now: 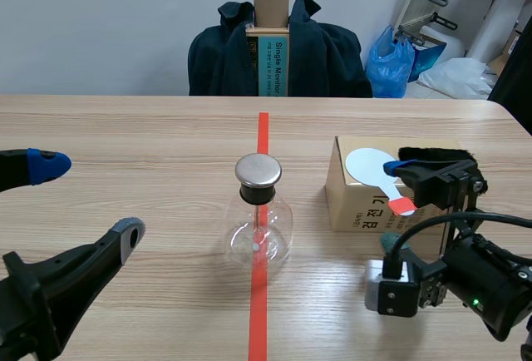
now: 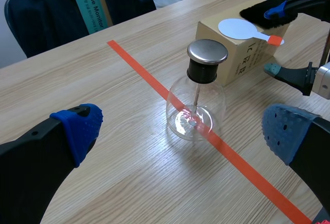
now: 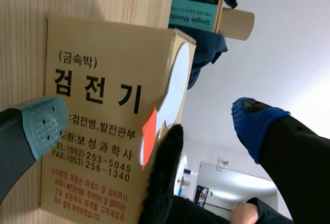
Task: Do the electroscope experiment.
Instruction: 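Pick up the white charging plate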
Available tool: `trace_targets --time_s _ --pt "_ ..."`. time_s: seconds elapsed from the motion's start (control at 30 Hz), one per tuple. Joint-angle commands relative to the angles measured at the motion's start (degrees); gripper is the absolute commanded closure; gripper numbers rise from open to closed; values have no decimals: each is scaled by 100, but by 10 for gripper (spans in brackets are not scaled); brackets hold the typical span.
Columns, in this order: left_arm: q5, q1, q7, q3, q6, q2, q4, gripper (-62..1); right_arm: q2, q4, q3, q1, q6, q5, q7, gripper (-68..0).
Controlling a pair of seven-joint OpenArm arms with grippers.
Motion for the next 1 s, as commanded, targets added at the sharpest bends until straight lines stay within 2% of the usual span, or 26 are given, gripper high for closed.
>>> trace_targets --time_s 0.0,0.07,0.1,0.33,0.57,0.77,0.8,0.97 --pt "-57 -20 -98 7 -15 11 107 -623 59 81 22 31 -85 33 -37 -679" --pt "-57 -20 -98 7 -15 11 107 -623 70 81 31 31 -85 33 -37 -668" --pt "-57 -20 -96 7 -15 11 107 -623 68 81 48 31 -85 33 -39 -641" --pt "-57 -20 -96 7 -15 11 107 -623 66 81 131 33 -188 35 -96 -347" --pt "-57 -20 -96 7 -15 13 107 -623 63 81 136 33 -190 35 -337 -208" --pt "-57 -20 -96 7 -15 13 107 -623 48 81 136 33 -190 35 -382 -27" --pt "-57 -20 -96 7 -15 13 107 -623 48 81 136 33 -190 35 -363 -6" --pt "-57 -20 -94 7 -15 13 107 -623 50 81 136 33 -190 35 -365 -7"
